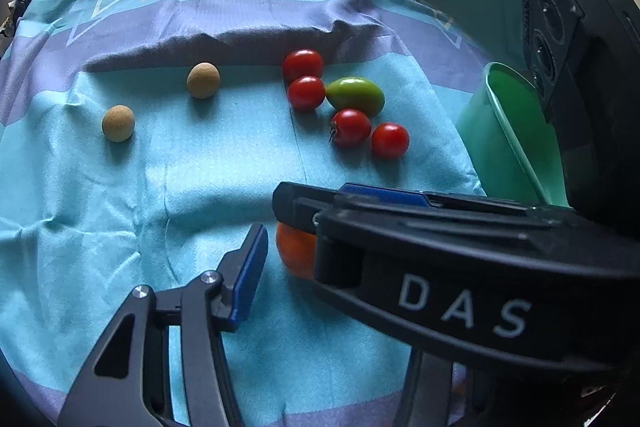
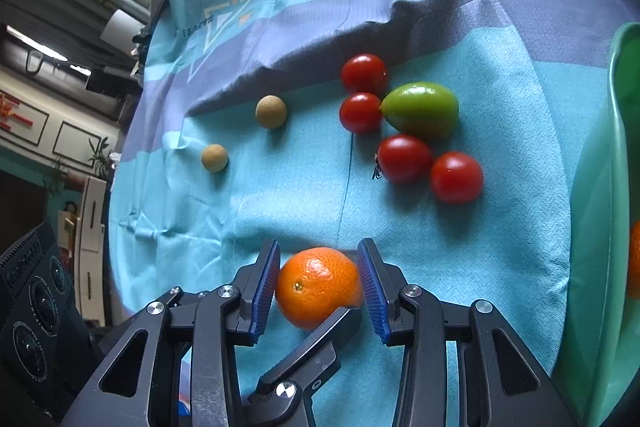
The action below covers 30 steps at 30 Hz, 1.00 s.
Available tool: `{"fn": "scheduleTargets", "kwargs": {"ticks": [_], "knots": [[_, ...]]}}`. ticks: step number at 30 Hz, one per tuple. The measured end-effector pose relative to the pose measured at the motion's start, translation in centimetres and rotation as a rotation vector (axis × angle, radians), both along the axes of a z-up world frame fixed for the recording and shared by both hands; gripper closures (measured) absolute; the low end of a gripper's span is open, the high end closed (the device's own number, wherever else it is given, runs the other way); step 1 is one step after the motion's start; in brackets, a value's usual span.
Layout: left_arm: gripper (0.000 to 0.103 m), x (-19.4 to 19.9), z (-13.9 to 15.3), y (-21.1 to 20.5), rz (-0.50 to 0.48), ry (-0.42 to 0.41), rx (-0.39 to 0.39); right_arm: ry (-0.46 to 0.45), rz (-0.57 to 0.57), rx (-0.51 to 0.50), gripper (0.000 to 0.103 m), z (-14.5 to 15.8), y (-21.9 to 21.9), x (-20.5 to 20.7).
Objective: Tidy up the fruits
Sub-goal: 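Carry the large orange into the green bowl with the right gripper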
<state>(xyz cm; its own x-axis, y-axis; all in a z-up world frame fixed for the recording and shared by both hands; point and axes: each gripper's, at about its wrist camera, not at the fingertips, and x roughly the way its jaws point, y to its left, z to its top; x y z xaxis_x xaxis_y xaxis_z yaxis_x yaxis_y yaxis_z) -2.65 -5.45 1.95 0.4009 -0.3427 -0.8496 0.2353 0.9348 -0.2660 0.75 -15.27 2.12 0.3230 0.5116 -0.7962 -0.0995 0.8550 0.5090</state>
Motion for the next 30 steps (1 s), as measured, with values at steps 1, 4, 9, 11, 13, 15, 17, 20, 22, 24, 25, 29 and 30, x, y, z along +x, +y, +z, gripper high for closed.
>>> {"fn": "scheduleTargets", "kwargs": {"ticks": [1, 4, 9, 11, 13, 15, 17, 20, 22, 24, 25, 29, 30], "knots": [[0.057, 0.1, -0.1, 0.0, 0.004, 0.009, -0.010, 0.000, 0.004, -0.002, 0.060, -0.1, 0.1, 0.0], [0.057, 0.2, -0.2, 0.0, 0.004, 0.004, -0.007, 0.000, 0.002, 0.006, 0.060, -0.3, 0.0, 0.0], [0.058, -0.2, 0.7, 0.1, 0.001, -0.031, -0.004, -0.021, 0.006, 0.012, 0.061, 0.2, 0.1, -0.2], [0.058, -0.7, 1.7, 0.2, -0.005, -0.071, -0.007, -0.060, 0.005, 0.008, 0.061, 1.2, 0.1, -0.7], [0.058, -1.3, 2.9, 0.3, -0.011, -0.121, -0.012, -0.107, 0.003, 0.001, 0.061, 2.5, 0.0, -1.3], [0.058, -1.9, 4.2, 0.2, -0.018, -0.170, -0.014, -0.154, -0.001, -0.006, 0.061, 3.8, 0.0, -1.9], [0.058, -2.3, 5.4, 0.2, -0.020, -0.206, -0.025, -0.202, -0.002, -0.010, 0.061, 5.2, -0.2, -2.5], [0.058, -2.9, 6.8, -0.2, -0.039, -0.251, -0.030, -0.264, -0.008, -0.025, 0.061, 7.1, -0.5, -3.5], [0.058, -3.3, 7.6, -0.7, -0.051, -0.280, -0.022, -0.295, -0.019, -0.026, 0.061, 7.9, -0.9, -4.0], [0.058, -3.6, 8.5, -1.5, -0.069, -0.304, -0.012, -0.319, -0.031, -0.030, 0.061, 8.7, -1.3, -4.4], [0.058, -3.5, 8.8, -1.9, -0.079, -0.315, -0.005, -0.333, -0.042, -0.028, 0.061, 9.1, -1.8, -4.6], [0.058, -4.0, 10.5, -3.8, -0.125, -0.366, 0.005, -0.379, -0.084, -0.004, 0.061, 10.4, -3.8, -5.5], [0.058, -4.1, 10.8, -4.3, -0.137, -0.376, 0.003, -0.389, -0.096, 0.001, 0.061, 10.7, -4.4, -5.8]]}}
